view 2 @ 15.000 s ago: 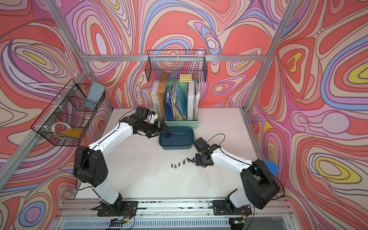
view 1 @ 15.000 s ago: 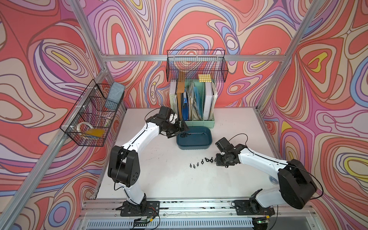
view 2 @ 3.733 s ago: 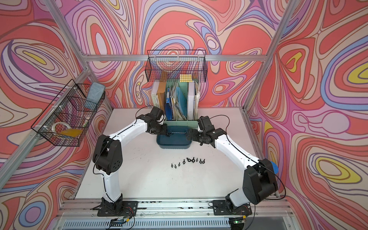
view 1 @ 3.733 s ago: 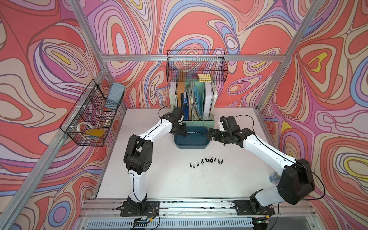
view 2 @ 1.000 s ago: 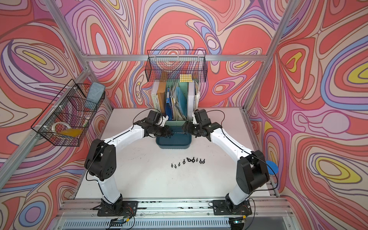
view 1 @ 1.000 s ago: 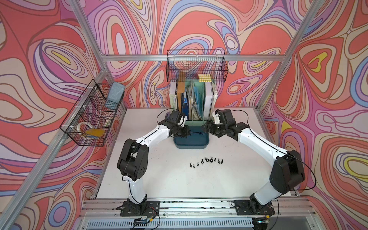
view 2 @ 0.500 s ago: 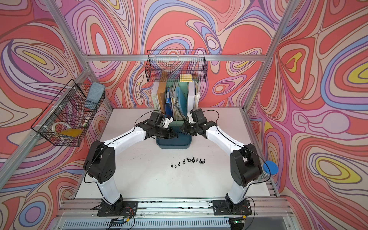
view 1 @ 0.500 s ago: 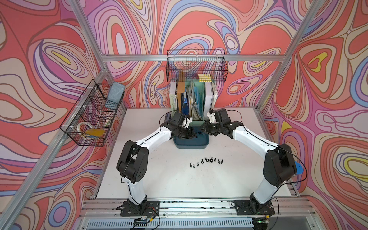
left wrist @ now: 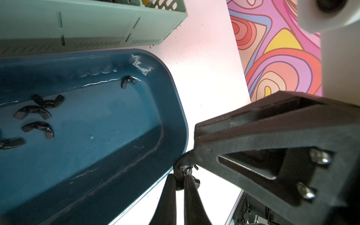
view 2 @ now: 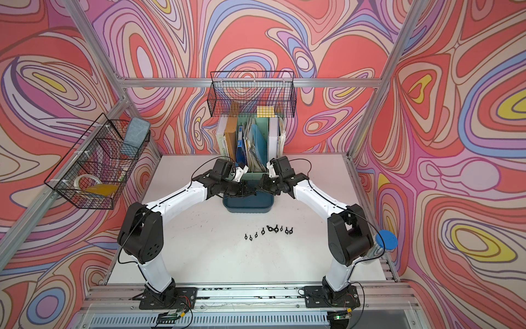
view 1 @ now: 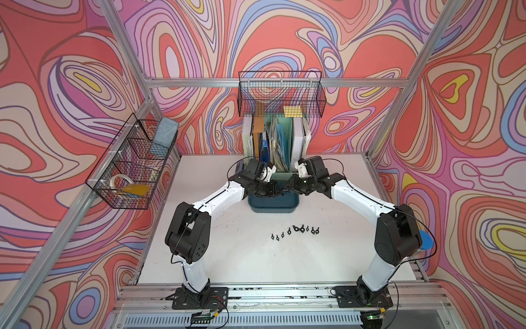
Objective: Take out the wing nut from the storage box
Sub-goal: Pick up the wing nut from the storage box, then place the wing nut at the center of the board.
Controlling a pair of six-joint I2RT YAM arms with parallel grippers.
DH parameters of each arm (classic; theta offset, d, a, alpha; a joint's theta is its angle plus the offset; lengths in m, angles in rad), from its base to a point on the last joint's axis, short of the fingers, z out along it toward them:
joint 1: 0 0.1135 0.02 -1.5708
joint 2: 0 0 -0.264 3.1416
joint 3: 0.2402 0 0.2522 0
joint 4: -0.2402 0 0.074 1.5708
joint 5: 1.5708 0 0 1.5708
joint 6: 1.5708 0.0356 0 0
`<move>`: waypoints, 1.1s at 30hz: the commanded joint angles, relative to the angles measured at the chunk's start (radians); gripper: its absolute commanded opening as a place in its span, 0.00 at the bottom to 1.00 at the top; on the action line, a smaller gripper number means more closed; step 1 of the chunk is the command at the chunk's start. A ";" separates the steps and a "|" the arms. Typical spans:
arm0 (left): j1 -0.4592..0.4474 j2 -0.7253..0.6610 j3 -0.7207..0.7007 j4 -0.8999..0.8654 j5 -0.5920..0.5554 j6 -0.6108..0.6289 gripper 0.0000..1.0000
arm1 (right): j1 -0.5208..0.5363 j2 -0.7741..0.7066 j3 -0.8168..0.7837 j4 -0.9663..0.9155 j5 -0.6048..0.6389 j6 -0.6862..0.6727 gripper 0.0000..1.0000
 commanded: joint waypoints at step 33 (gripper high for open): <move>0.033 -0.072 -0.010 -0.020 -0.056 0.016 0.66 | 0.021 -0.051 -0.015 -0.163 0.181 -0.026 0.00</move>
